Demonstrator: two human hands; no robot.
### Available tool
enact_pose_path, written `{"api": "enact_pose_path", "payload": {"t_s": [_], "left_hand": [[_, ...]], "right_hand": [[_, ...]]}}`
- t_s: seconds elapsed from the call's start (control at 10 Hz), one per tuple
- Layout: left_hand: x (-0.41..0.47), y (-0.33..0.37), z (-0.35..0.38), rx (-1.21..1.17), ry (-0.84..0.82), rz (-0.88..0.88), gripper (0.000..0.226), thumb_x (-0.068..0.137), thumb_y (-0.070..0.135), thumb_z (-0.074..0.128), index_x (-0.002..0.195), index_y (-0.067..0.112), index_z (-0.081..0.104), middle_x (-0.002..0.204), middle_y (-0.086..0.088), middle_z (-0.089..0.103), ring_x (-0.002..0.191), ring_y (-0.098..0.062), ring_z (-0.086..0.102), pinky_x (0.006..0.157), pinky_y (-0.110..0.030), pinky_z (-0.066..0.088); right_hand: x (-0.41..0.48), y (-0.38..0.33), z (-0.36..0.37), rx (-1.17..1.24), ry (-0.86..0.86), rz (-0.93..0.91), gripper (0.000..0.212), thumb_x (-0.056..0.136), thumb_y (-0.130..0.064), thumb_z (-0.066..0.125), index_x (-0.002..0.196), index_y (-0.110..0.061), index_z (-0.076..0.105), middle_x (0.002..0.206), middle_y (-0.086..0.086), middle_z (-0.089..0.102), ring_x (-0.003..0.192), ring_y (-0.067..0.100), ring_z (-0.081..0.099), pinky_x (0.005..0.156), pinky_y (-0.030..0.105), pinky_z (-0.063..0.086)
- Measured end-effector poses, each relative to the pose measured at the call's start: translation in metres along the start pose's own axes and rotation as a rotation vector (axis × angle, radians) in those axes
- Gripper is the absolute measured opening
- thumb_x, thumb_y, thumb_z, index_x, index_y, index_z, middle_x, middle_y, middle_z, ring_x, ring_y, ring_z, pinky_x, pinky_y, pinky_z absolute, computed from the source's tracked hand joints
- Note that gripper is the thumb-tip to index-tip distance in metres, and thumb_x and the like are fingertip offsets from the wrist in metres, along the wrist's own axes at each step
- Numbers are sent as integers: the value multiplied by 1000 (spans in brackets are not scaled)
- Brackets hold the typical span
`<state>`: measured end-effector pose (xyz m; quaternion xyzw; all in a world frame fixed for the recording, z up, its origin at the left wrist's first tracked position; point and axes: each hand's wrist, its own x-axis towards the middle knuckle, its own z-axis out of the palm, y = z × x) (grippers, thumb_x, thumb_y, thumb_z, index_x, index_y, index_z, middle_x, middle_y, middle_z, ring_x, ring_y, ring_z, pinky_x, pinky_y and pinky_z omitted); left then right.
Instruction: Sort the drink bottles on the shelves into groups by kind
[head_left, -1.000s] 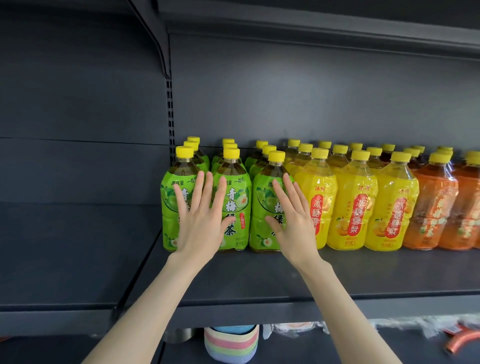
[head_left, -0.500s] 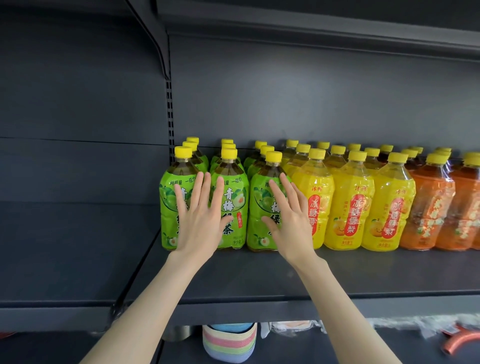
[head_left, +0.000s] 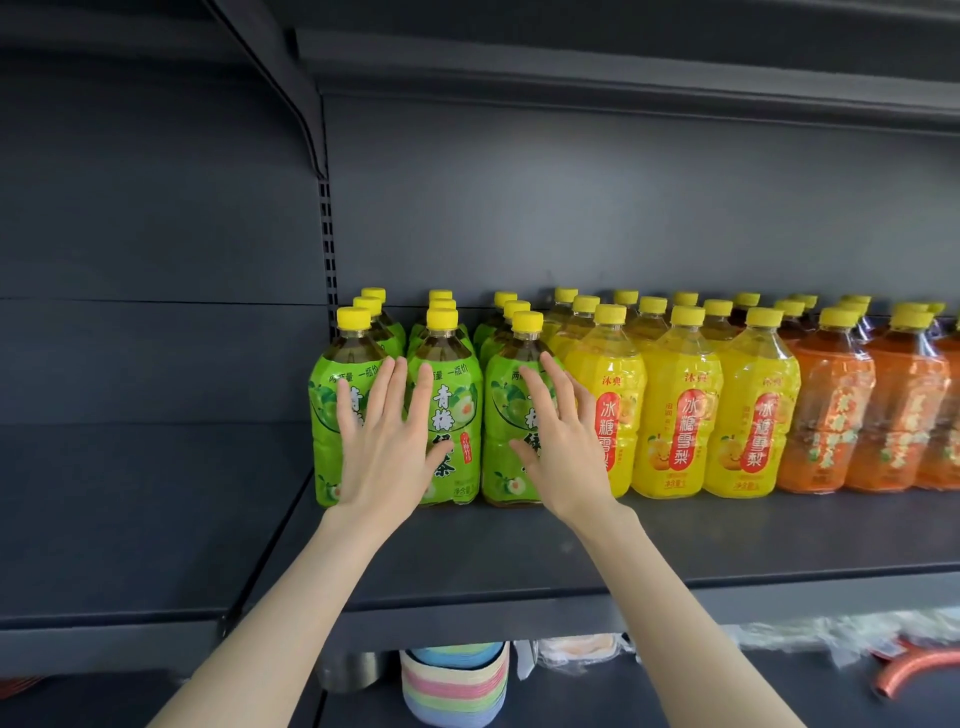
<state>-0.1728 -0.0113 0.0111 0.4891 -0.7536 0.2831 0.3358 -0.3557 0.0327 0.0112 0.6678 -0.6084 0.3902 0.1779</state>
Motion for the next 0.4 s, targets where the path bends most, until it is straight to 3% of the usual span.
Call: {"api": "enact_pose_path", "payload": {"t_s": [0.1, 0.2, 0.3, 0.4], "left_hand": [[0, 2, -6, -18, 8, -2, 81, 68, 35, 80, 135, 4, 45, 137, -21, 50, 129, -35, 46, 104, -63, 24], [0, 6, -12, -52, 20, -30, 67, 68, 23, 81, 127, 3, 55, 130, -19, 56, 117, -33, 57, 107, -60, 21], [3, 14, -20, -122, -15, -71, 51, 71, 18, 79, 117, 4, 63, 125, -20, 59, 107, -36, 61, 100, -58, 35], [7, 24, -39, -242, -95, -186, 36, 87, 23, 64, 120, 8, 61, 135, -15, 53, 115, -34, 57, 96, -48, 42]], "right_hand": [[1, -1, -12, -10, -66, 8, 73, 87, -13, 66, 149, -22, 28, 160, 1, 17, 142, 31, 19, 104, 42, 41], [4, -1, -26, -29, -107, 4, 67, 91, -15, 61, 149, -26, 29, 159, -2, 18, 139, 30, 23, 102, 40, 42], [11, 1, -37, -34, -140, -6, 58, 93, -16, 58, 145, -26, 35, 156, -3, 24, 135, 29, 28, 92, 38, 48], [19, 5, -51, 17, -152, -10, 44, 96, -20, 55, 139, -22, 46, 147, 1, 37, 128, 29, 39, 93, 39, 45]]}}
